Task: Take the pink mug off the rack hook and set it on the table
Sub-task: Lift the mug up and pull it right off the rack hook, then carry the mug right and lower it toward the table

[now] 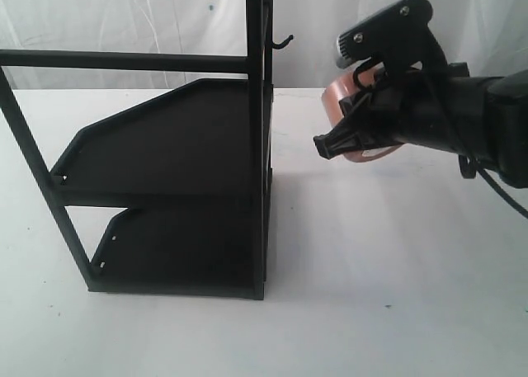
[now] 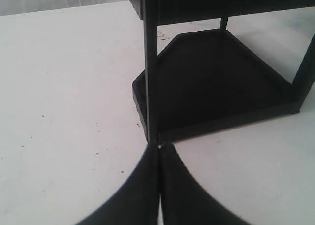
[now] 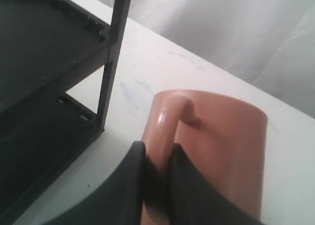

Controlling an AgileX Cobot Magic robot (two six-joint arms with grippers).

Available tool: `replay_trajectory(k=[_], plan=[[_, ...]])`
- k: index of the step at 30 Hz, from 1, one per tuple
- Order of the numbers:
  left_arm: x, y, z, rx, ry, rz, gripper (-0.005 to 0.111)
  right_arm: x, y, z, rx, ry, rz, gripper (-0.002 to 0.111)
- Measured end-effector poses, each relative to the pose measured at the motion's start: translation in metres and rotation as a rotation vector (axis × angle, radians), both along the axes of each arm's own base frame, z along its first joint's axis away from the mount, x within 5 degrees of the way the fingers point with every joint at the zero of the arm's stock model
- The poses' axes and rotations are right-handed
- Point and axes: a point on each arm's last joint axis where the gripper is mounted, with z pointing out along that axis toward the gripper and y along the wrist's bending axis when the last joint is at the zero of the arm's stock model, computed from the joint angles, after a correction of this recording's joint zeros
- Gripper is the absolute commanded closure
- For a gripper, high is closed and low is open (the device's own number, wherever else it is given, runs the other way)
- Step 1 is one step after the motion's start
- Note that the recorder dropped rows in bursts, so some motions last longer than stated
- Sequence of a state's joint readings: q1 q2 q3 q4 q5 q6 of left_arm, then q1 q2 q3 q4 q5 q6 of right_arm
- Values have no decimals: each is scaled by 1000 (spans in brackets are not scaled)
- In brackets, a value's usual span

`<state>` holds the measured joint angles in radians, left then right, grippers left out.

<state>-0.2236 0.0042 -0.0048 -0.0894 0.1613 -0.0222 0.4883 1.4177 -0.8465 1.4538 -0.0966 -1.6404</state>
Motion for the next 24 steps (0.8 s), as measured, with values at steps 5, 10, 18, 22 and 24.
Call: replay_trajectory(k=[5,10,18,22,24], plan=[[0,0,0,0,0,0,107,-3,-1,-8,31,40,-16,108],[0,0,0,0,0,0,107,-5,1,-9,44,55,4,108],[0,0,0,0,0,0,107,-7,-4,0,58,21,-37,108],[0,0,0,0,0,0,107,-11,-6,8,106,13,-55,108],[0,0,0,0,0,0,107,-14,-7,12,130,11,-54,108]])
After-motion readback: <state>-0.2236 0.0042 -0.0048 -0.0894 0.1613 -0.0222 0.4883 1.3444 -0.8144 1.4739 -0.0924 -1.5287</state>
